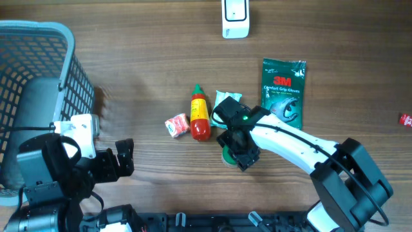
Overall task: Scan the item barcode
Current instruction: 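Lift the jar with the right gripper and carry it to the white scanner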
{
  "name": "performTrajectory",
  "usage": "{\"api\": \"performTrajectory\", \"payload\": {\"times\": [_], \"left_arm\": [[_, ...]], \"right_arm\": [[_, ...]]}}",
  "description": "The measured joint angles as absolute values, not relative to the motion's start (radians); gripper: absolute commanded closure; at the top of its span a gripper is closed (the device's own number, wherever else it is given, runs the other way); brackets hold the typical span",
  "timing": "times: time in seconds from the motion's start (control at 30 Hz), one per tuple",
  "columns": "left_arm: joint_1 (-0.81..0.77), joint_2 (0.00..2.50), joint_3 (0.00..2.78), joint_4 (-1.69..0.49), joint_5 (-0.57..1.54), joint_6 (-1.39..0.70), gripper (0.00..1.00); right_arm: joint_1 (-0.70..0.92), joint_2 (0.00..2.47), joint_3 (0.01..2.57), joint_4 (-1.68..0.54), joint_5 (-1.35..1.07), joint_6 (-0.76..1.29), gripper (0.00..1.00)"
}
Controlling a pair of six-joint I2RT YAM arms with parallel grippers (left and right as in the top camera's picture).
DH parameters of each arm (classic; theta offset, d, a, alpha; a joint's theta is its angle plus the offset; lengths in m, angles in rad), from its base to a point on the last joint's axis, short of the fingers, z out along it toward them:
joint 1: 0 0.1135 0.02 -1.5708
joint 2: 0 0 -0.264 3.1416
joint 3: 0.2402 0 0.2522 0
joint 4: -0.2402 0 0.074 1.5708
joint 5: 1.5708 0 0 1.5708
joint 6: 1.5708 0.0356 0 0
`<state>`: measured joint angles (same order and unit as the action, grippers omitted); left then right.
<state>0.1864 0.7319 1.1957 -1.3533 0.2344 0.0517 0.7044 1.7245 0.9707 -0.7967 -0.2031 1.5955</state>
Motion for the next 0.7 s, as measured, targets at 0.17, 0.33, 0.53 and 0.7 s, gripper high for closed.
{"api": "performTrajectory", "payload": {"times": [0.17, 0.33, 0.53, 0.7], "left_arm": [[0.186, 0.732, 1.196, -1.353, 0.234, 0.052, 0.00], [0.186, 0.732, 1.196, -1.353, 0.234, 0.052, 0.00], [0.186, 0.732, 1.196, -1.353, 0.234, 0.052, 0.00], [0.186, 0.732, 1.196, -1.353, 0.234, 0.052, 0.00]], "right_arm": [[0.694, 1.724, 0.970, -0.798, -0.245, 1.534, 0.41], [0.584, 1.730, 0.997, -0.829, -0.498, 1.133, 0.39], [0.447, 1.713, 1.029, -0.834, -0.992, 0.778, 0.39], [0.443, 1.654, 1.029, -0.875, -1.178, 0.740, 0.39]]}}
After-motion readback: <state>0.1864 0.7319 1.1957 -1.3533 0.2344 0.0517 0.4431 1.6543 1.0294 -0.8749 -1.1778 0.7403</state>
